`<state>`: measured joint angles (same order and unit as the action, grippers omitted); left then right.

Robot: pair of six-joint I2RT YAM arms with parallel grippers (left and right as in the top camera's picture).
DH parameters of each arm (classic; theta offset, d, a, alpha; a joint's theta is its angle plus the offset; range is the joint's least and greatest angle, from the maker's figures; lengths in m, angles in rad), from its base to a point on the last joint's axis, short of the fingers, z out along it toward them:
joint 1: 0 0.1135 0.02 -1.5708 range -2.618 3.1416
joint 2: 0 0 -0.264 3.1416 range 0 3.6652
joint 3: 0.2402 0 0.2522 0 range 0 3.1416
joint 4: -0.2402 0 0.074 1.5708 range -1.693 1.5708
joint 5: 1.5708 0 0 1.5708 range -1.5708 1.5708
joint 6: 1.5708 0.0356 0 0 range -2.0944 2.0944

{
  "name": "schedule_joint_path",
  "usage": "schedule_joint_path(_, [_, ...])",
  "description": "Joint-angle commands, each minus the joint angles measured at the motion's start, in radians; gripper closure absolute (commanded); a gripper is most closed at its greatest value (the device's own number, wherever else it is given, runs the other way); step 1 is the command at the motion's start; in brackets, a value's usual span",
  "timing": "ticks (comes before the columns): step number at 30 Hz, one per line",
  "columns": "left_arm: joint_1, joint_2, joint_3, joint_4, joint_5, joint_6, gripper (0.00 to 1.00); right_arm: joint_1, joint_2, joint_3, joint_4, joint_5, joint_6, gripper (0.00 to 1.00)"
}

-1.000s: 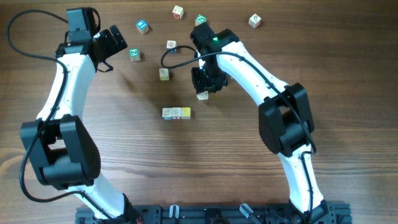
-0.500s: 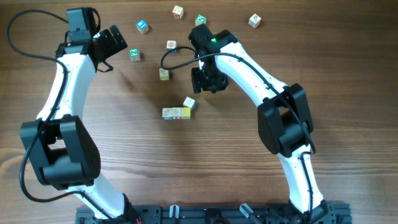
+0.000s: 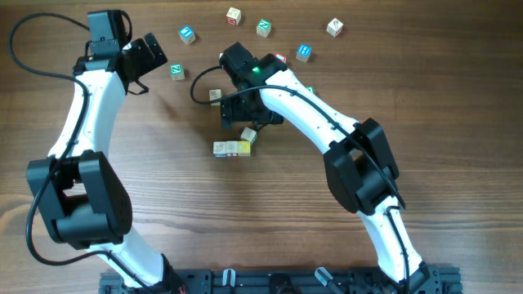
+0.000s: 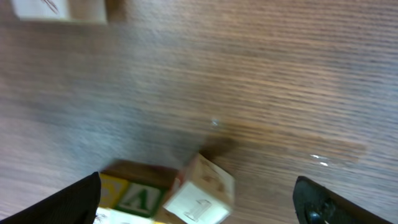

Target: Form a horizontal line

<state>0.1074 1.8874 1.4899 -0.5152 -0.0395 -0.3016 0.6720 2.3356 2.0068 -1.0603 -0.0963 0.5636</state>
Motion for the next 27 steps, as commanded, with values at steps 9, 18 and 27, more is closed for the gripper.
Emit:
schedule_joint_path(9, [-0.002, -0.002, 0.003, 0.003, 0.002, 0.005, 0.0, 0.009, 0.042, -0.006, -0.043, 0.03, 0.198, 0.14])
schedule_joint_path(18, [-0.002, -0.002, 0.003, 0.003, 0.002, 0.005, 0.0, 0.008, 0.048, -0.006, -0.11, 0.097, 0.206, 0.32])
schedule_joint_path(27, [-0.002, -0.002, 0.003, 0.003, 0.002, 0.005, 0.0, -0.017, 0.048, -0.006, -0.188, 0.13, 0.171, 0.28])
